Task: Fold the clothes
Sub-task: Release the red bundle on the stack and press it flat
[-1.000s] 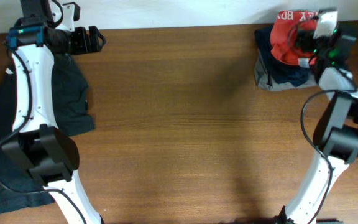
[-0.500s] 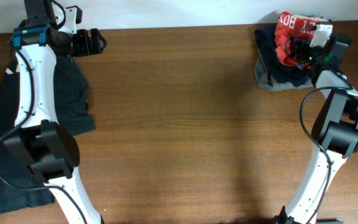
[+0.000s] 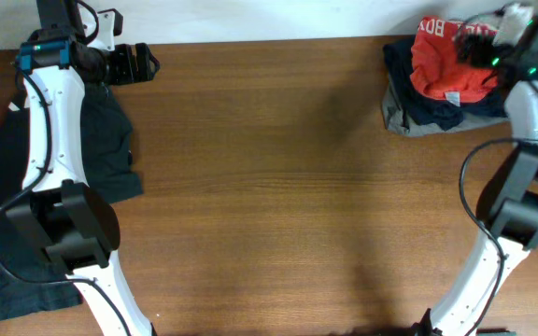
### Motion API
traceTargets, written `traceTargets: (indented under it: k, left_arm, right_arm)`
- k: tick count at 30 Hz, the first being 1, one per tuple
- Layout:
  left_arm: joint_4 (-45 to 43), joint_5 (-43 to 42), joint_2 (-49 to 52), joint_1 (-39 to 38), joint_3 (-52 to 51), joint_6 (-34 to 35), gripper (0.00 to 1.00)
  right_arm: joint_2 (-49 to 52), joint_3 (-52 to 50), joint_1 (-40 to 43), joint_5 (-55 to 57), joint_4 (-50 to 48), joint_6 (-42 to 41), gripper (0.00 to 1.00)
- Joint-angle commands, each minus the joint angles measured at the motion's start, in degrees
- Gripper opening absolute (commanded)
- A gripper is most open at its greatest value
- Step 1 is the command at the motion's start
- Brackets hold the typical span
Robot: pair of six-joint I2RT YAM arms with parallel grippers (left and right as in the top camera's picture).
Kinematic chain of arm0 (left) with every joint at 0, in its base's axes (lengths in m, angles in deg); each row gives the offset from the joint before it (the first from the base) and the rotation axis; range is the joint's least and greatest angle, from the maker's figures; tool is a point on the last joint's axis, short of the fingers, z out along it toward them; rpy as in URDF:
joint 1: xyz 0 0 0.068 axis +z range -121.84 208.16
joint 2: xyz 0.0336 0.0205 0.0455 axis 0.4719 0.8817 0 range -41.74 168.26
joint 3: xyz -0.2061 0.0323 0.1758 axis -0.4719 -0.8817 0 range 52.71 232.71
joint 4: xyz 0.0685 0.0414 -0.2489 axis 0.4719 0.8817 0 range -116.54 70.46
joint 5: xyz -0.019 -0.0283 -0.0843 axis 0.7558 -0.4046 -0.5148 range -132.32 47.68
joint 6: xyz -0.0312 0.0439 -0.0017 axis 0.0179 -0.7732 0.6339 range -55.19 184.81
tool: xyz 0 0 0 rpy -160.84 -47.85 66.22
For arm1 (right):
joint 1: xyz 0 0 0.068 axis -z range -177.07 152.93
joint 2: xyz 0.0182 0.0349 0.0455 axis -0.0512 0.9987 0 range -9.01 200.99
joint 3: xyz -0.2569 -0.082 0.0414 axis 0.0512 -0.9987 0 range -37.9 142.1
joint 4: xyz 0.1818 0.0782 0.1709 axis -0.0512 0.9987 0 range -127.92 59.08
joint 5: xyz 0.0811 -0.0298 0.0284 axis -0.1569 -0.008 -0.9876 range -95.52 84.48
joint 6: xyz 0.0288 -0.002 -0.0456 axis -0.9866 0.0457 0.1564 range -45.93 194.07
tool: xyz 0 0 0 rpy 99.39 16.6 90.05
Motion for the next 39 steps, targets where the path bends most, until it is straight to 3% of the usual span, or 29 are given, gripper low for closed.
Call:
traceTargets:
  k: [1,11,19,28,34,39]
  left_arm:
    - [-0.1,0.4,0.5,-0.1,0.5,-1.1,0.99]
    - [-0.1,0.4,0.5,-0.1,0.5,-1.1,0.99]
    - [-0.1,0.4,0.5,-0.1,0.5,-1.1,0.99]
    - [-0.1,0.4,0.5,-0.1,0.5,-1.1,0.99]
    - [-0.1,0.4,0.5,-0.1,0.5,-1.1,0.99]
    - [-0.1,0.4,0.5,-0.1,0.5,-1.1,0.99]
  right_arm:
    - [-9.6,5.3,0.0,0.5,2.7,-0.7,0.99]
    - [-24.9,6.3,-5.2,-6.4,20.8,-0.7,0.99]
    - [-34.5,6.3,-18.2,-8.4,34.6,-0.7,0.99]
    - [-34.2,6.2,-31.3,-10.8,36.2,-0.7,0.99]
    - [-34.0,6.1,-32.3,-6.2,43.8,0.9,0.99]
    - [-33.9,6.1,-32.2,-4.3,44.7,4.4,0.99]
